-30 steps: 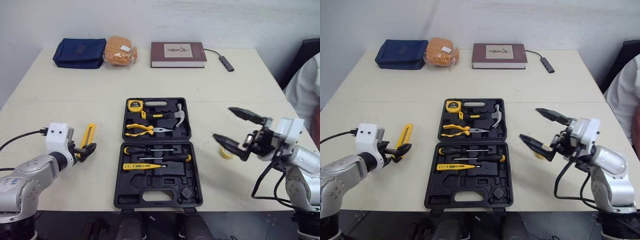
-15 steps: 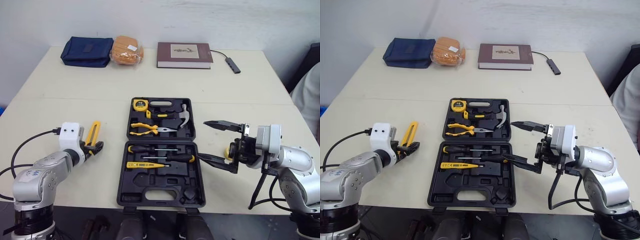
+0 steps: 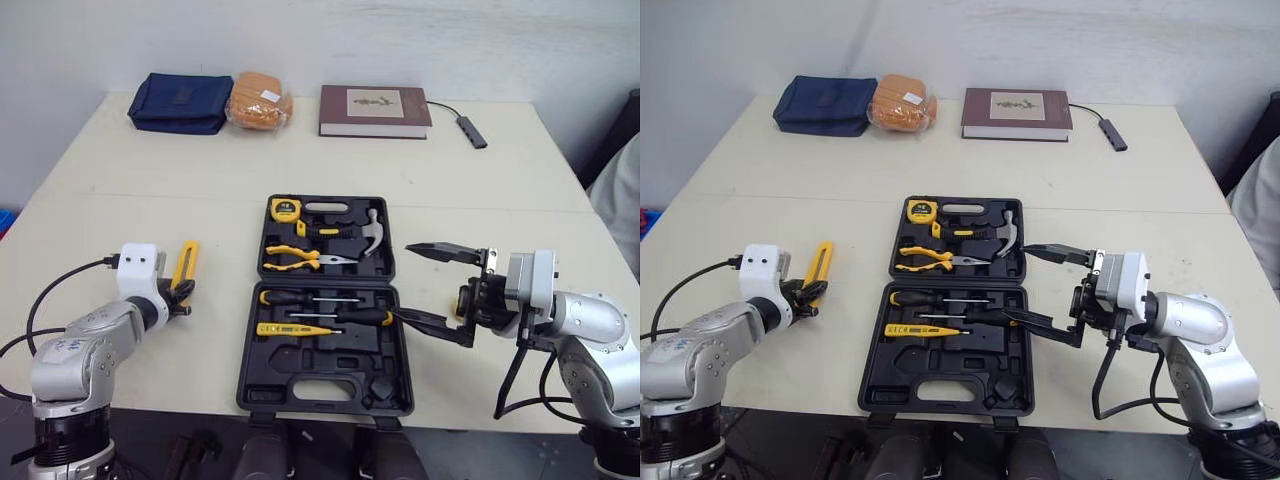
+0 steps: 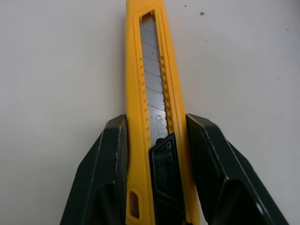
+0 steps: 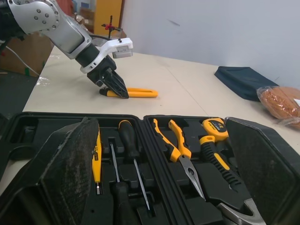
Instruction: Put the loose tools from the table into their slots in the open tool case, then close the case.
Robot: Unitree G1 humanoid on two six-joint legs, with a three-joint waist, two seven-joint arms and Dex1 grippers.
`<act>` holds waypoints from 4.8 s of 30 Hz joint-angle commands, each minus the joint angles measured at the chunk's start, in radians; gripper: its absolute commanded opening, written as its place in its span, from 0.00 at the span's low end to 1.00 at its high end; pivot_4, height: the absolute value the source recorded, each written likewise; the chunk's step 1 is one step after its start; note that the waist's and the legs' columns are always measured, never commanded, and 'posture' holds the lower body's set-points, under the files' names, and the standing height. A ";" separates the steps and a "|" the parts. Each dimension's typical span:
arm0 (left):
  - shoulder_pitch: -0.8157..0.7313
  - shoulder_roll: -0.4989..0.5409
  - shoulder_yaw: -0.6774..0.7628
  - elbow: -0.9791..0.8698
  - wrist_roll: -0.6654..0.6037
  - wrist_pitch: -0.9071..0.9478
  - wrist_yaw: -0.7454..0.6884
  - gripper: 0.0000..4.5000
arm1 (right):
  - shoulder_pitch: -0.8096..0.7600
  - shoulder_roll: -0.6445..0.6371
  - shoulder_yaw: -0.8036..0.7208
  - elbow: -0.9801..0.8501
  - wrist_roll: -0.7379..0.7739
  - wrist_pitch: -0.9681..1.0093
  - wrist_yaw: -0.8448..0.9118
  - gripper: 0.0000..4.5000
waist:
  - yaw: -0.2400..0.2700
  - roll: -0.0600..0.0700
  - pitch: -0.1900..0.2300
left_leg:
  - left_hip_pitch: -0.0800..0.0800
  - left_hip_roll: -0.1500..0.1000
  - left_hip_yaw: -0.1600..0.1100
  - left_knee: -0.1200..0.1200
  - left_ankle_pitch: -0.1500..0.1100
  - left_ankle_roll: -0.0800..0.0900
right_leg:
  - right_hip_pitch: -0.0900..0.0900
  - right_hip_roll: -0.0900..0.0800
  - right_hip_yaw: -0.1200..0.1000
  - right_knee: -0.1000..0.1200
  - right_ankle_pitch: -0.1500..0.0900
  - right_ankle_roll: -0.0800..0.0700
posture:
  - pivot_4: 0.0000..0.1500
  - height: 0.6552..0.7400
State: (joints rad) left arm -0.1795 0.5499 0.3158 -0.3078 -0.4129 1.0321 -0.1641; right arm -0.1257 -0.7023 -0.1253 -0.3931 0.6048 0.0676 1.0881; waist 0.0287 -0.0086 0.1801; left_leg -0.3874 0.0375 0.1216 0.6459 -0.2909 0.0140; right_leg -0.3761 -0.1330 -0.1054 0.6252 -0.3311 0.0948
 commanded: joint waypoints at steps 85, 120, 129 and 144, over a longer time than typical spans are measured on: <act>-0.195 0.104 -0.569 -0.038 0.084 -0.792 -1.030 0.62 | 0.392 -0.113 -0.267 -0.242 0.082 0.138 -0.001 1.00 | -0.005 -0.004 0.004 | -0.003 0.000 -0.001 0.003 0.002 0.012 | 0.001 0.002 -0.002 -0.003 0.000 0.001 | 1.00 1.00; -0.079 0.072 -0.681 0.132 0.253 -0.776 -0.950 0.01 | 0.465 -0.088 -0.269 -0.251 0.049 0.119 -0.026 1.00 | -0.004 -0.003 0.003 | 0.000 0.000 -0.001 0.003 0.001 0.014 | 0.004 0.001 -0.001 -0.001 0.001 0.001 | 1.00 1.00; -0.041 0.107 -0.725 0.166 0.297 -0.640 -0.902 0.01 | 0.453 -0.087 -0.262 -0.240 0.045 0.113 -0.027 1.00 | -0.004 0.005 -0.006 | 0.007 0.000 -0.001 0.002 0.000 0.014 | 0.010 0.001 -0.001 -0.002 0.000 0.001 | 1.00 1.00; -0.002 0.066 -0.664 0.179 0.226 -0.778 -0.877 0.01 | 0.448 -0.083 -0.272 -0.205 0.037 0.103 -0.013 1.00 | -0.005 0.010 -0.014 | 0.017 0.004 -0.002 -0.004 -0.005 0.007 | 0.019 0.001 0.000 -0.007 -0.002 -0.003 | 1.00 1.00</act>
State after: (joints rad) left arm -0.2194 0.6096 -0.3472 -0.2195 -0.2417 0.2841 -1.0728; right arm 0.3226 -0.7926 -0.3676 -0.6049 0.6369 0.1937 1.0682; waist 0.0241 0.0017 0.1660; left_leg -0.3706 0.0411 0.1199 0.6414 -0.2959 0.0205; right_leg -0.3582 -0.1316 -0.1054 0.6175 -0.3335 0.0905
